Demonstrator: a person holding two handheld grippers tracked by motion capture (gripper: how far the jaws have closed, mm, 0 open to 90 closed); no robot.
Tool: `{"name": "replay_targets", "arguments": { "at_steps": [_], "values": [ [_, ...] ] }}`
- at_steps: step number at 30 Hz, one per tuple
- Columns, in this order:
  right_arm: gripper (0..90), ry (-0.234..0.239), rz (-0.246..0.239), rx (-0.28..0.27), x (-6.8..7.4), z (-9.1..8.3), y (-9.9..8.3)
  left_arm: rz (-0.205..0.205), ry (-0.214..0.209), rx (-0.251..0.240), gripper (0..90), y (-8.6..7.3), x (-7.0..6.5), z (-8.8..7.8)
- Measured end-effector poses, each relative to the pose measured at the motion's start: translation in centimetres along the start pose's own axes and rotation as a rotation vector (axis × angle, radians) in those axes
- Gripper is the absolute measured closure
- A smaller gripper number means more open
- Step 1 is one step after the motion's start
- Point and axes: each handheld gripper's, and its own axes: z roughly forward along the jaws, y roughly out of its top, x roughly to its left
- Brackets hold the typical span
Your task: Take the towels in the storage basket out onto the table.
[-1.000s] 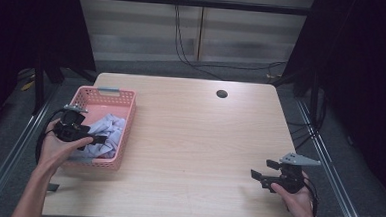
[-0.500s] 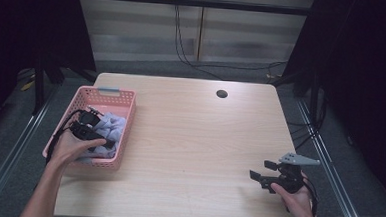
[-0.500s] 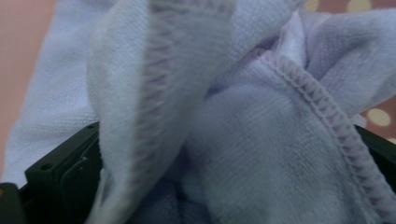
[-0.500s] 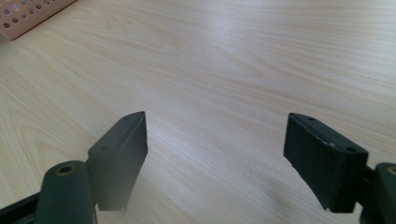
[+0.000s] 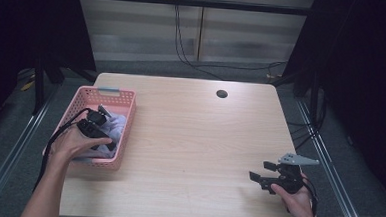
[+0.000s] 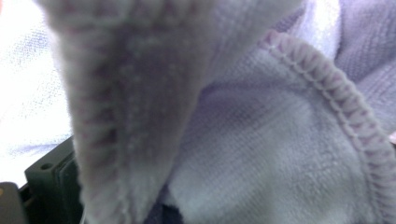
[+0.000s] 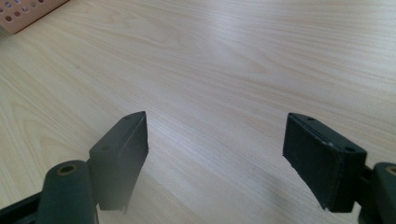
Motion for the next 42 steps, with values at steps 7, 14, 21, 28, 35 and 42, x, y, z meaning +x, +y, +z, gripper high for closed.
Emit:
{"name": "replay_targets", "arguments": {
  "at_steps": [7, 14, 21, 28, 35, 42],
  "values": [
    [26.7, 0.013, -0.014, 0.009, 0.0, 0.2, 0.0, 0.078, 0.026, 0.046, 0.0, 0.0, -0.8, 0.4],
    [25.8, 0.010, -0.021, 0.017, 0.0, 0.2, 0.0, -0.009, 0.068, 0.066, 15.3, 1.1, -0.5, 0.4],
    [21.6, -0.003, -0.005, 0.012, -0.3, 0.0, 0.0, -0.049, 0.036, 0.016, 34.8, 0.9, 0.3, 0.0],
    [21.1, -0.015, -0.009, 0.010, -0.3, 0.1, 0.1, -0.058, 0.037, -0.035, 43.1, 0.3, 0.3, -0.6],
    [21.4, -0.017, -0.008, 0.012, -0.3, 0.2, 0.1, -0.094, -0.023, -0.104, 44.7, -1.1, 1.0, -1.8],
    [21.3, -0.014, -0.005, 0.007, -0.3, 0.1, 0.1, -0.128, -0.083, -0.191, 44.8, -2.4, 2.0, -3.5]
  ]
}}
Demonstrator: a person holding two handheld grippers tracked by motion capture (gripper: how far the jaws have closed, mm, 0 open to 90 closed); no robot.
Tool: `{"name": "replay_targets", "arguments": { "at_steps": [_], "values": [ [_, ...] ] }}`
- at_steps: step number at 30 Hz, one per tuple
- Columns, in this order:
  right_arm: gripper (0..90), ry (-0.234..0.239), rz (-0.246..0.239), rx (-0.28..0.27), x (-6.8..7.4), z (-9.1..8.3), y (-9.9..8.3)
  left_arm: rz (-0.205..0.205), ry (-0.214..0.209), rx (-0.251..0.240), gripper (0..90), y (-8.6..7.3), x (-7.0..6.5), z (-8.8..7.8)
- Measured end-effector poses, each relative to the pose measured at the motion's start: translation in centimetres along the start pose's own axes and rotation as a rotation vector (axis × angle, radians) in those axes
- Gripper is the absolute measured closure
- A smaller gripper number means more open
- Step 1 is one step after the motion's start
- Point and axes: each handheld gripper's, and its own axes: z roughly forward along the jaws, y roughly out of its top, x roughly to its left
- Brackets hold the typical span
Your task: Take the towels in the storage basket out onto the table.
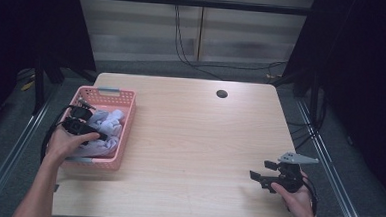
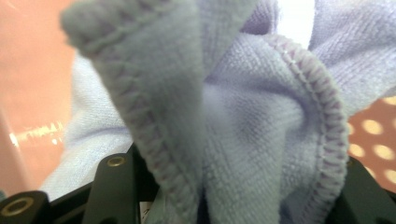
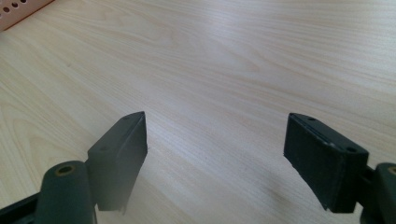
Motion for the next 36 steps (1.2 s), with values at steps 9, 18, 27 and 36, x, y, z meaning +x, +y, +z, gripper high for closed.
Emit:
{"name": "replay_targets", "arguments": {
  "at_steps": [9, 18, 27, 36],
  "values": [
    [21.1, 0.009, 0.011, -0.010, 0.1, -0.1, 0.0, -0.061, -0.055, -0.135, 44.7, -1.4, 0.7, -2.2],
    [20.9, 0.013, 0.013, -0.008, 0.1, 0.0, 0.1, -0.051, -0.084, -0.241, 44.4, -1.3, 0.6, -5.2],
    [20.7, 0.018, 0.006, -0.012, 0.1, -0.1, 0.1, -0.040, -0.088, -0.300, 44.2, -0.7, -0.1, -6.9],
    [20.6, 0.017, 0.006, -0.015, 0.1, -0.1, 0.1, -0.006, -0.077, -0.353, 44.0, 0.5, -1.3, -8.9]
  ]
}}
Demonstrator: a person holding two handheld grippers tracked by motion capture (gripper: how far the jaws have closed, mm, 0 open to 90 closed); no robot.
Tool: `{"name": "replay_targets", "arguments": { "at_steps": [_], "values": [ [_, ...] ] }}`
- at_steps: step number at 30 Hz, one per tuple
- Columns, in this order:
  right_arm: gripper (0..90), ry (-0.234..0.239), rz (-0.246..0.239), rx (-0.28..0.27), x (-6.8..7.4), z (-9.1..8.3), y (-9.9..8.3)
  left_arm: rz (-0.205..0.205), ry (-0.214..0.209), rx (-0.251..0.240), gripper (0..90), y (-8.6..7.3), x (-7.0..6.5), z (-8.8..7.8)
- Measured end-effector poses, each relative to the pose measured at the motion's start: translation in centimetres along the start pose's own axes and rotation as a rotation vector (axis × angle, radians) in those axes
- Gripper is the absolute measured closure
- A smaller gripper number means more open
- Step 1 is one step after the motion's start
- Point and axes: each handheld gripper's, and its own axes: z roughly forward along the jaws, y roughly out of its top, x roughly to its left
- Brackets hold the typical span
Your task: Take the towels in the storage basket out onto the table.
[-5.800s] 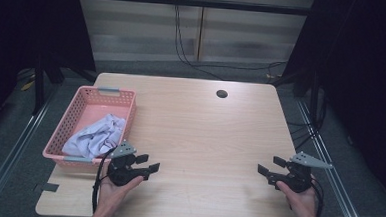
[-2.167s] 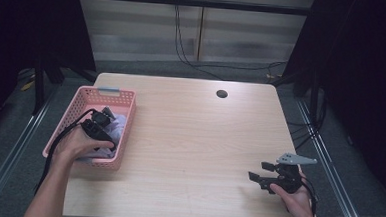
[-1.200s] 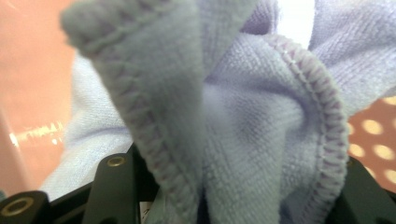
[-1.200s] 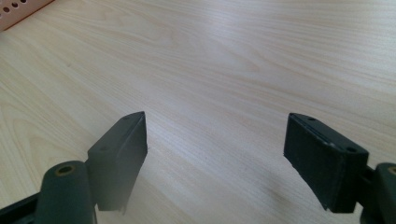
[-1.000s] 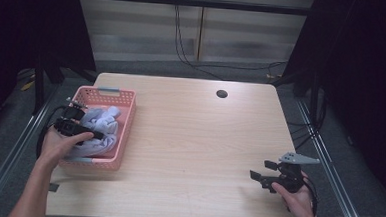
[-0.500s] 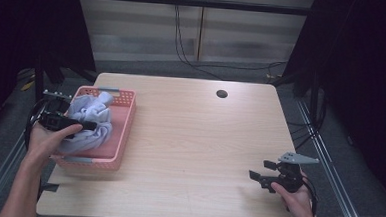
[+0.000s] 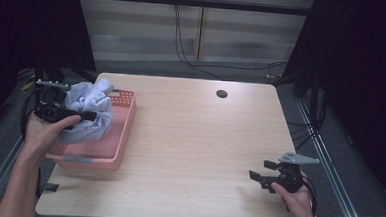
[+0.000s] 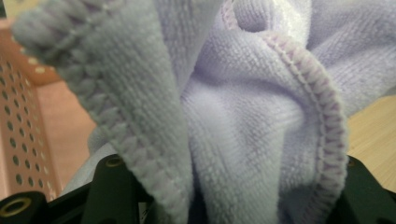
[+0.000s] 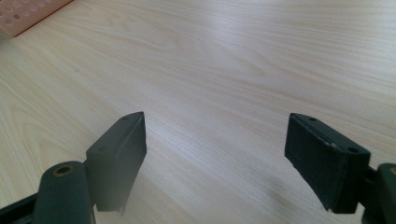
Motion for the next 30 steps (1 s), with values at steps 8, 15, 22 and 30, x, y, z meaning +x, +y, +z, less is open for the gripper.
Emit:
{"name": "replay_targets", "arguments": {
  "at_steps": [8, 15, 22, 30],
  "values": [
    [20.3, 0.006, -0.001, 0.001, 0.0, 0.0, 0.0, 0.006, -0.005, -0.043, 43.8, 1.2, -0.6, -1.3],
    [20.3, 0.006, -0.003, 0.007, 0.0, 0.0, 0.0, 0.035, 0.002, -0.063, 43.7, 1.9, -2.1, -2.3],
    [20.2, 0.007, 0.001, 0.007, 0.0, 0.0, 0.0, 0.084, -0.028, -0.088, 43.7, 3.1, -4.1, -2.3],
    [20.2, 0.009, -0.001, 0.008, 0.1, 0.1, 0.0, 0.155, -0.080, -0.129, 43.5, 5.3, -7.8, -2.1]
  ]
}}
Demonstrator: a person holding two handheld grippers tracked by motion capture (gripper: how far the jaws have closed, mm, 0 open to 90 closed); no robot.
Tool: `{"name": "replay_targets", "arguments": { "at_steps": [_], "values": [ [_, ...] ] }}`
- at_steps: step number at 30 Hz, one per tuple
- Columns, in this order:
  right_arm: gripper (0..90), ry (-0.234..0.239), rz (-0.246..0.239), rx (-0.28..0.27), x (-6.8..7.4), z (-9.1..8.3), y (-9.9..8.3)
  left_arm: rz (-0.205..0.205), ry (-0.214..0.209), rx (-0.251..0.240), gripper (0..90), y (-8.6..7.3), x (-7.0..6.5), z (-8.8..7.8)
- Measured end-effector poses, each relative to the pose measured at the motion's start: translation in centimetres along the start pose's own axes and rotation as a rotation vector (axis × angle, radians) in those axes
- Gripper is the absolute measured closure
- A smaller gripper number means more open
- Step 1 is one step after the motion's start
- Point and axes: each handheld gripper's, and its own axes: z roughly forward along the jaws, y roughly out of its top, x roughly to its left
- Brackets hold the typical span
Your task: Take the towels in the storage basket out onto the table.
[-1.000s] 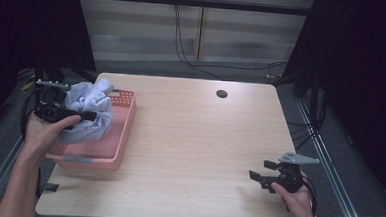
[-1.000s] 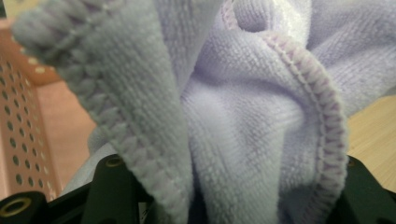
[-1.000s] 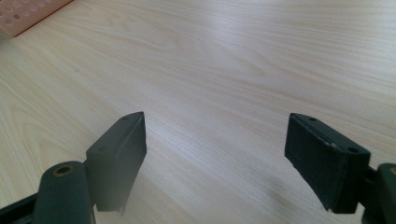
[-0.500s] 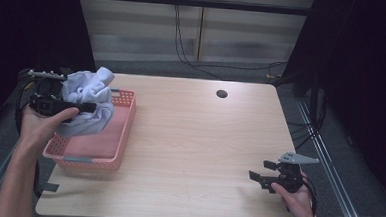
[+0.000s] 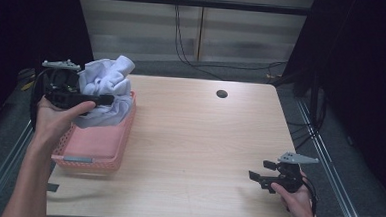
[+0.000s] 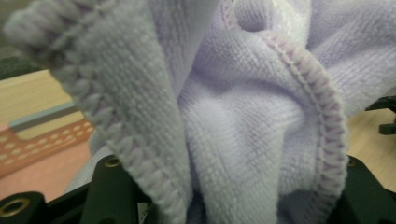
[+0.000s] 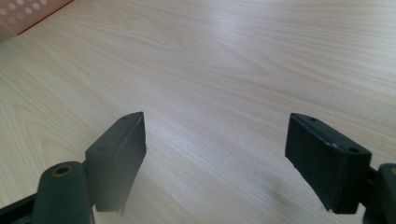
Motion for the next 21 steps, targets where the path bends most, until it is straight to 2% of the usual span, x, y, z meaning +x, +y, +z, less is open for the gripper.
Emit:
{"name": "replay_targets", "arguments": {
  "at_steps": [3, 5, 8, 10, 13, 16, 20, 21],
  "values": [
    [20.1, -0.001, -0.006, 0.003, 0.1, 0.0, 0.0, 0.018, -0.022, -0.006, 43.3, 0.7, -1.0, 0.6],
    [20.2, 0.000, -0.008, 0.004, 0.1, 0.0, 0.0, 0.032, -0.026, -0.001, 43.2, 1.1, -2.0, 1.5],
    [20.2, 0.001, -0.009, 0.006, 0.2, 0.0, 0.0, 0.040, -0.060, 0.014, 43.1, 1.1, -2.9, 3.0],
    [20.2, 0.002, -0.010, 0.006, 0.2, 0.0, 0.0, 0.056, -0.070, 0.025, 43.0, 0.9, -3.7, 4.2],
    [20.7, 0.005, -0.008, 0.005, 0.2, 0.0, 0.0, 0.060, -0.108, 0.032, 42.9, 0.7, -4.8, 5.8],
    [20.8, 0.005, -0.012, 0.006, 0.2, 0.0, 0.0, 0.091, -0.130, 0.053, 42.5, 0.5, -6.3, 7.3],
    [20.8, 0.008, -0.024, 0.009, 0.4, 0.1, 0.0, 0.101, -0.161, 0.091, 41.4, -0.4, -8.3, 9.8],
    [20.8, 0.009, -0.023, 0.009, 0.4, 0.1, 0.0, 0.107, -0.170, 0.113, 41.0, -0.8, -8.7, 10.5]
  ]
}}
